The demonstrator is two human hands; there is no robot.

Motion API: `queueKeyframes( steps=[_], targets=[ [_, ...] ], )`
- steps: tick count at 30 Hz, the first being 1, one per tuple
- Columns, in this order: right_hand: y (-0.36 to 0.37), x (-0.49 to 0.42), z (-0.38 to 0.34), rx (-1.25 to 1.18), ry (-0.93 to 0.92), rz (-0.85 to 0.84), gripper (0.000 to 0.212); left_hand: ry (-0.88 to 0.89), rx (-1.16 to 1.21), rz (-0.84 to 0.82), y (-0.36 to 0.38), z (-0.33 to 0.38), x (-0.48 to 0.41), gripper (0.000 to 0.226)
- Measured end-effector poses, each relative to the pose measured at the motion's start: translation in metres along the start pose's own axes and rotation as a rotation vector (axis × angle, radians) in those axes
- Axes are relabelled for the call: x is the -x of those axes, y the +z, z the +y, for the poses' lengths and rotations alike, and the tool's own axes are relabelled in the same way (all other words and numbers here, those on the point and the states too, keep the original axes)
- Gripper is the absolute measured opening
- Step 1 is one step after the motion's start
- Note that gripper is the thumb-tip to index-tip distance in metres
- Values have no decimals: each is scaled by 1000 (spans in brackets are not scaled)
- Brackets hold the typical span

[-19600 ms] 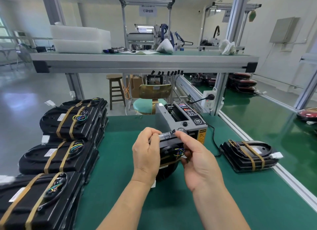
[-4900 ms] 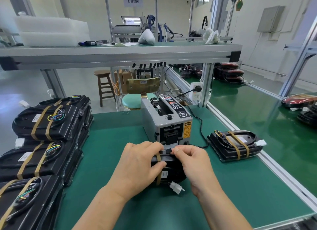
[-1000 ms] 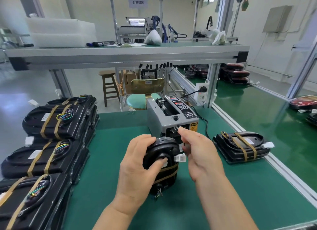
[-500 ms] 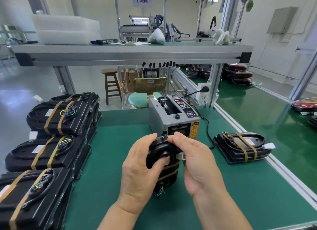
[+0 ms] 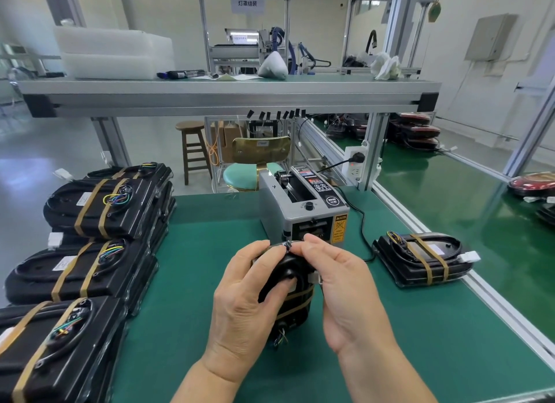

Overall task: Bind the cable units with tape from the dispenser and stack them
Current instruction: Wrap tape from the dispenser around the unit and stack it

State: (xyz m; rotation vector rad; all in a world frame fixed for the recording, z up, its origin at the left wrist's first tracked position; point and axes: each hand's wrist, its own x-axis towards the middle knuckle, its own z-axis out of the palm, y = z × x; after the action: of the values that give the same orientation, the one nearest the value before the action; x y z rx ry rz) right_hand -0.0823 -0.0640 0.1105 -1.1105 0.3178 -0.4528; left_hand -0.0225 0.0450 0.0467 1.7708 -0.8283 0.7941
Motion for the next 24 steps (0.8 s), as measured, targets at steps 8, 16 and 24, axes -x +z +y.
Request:
queueKeyframes(
  steps=[8, 16, 24],
  targets=[
    [-13, -9, 5, 162, -166, 93, 19, 19, -8, -59, -5, 1, -5, 38],
    [-22, -11, 17, 215, -131, 81, 24, -25, -75, -197, -12, 7, -10, 43],
    [-21, -12, 19, 124, -95, 92, 25, 44, -433, -429, -16, 20, -30, 68]
  ],
)
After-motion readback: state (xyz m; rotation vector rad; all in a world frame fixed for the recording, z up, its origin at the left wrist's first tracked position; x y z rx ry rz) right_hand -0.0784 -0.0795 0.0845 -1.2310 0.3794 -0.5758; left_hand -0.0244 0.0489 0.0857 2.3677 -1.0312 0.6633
